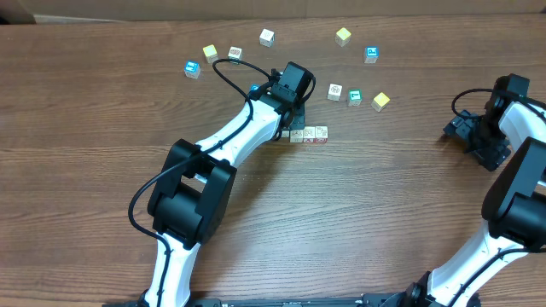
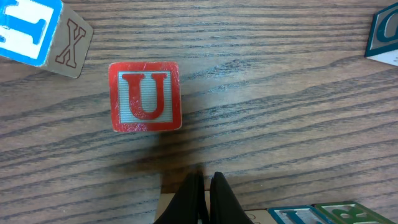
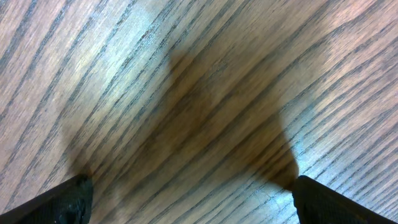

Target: Form a horizontal line

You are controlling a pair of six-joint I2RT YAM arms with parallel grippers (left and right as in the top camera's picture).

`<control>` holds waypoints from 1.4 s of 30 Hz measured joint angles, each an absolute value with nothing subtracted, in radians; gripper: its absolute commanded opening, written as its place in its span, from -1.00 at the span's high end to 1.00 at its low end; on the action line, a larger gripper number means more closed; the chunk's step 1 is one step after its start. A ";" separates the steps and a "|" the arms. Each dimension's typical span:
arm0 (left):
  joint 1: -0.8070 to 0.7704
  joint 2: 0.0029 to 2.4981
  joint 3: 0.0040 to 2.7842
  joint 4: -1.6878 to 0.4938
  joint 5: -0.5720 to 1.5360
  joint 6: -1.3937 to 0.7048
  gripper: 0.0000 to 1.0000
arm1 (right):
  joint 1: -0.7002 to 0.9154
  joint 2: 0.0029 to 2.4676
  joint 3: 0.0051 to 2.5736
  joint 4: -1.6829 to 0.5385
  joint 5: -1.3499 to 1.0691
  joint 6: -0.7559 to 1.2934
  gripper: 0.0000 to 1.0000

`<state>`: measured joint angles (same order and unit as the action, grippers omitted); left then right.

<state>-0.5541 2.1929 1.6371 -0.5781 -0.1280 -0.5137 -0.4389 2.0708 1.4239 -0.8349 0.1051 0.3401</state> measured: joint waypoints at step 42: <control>-0.540 2.193 1.709 -0.674 -0.129 -0.518 0.92 | -0.439 2.071 1.424 -0.835 0.105 0.340 -1.00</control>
<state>-0.5396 2.1929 1.7092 -0.6743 -0.1287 -0.5182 -0.4389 2.0708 1.4239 -0.8349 0.1051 0.3401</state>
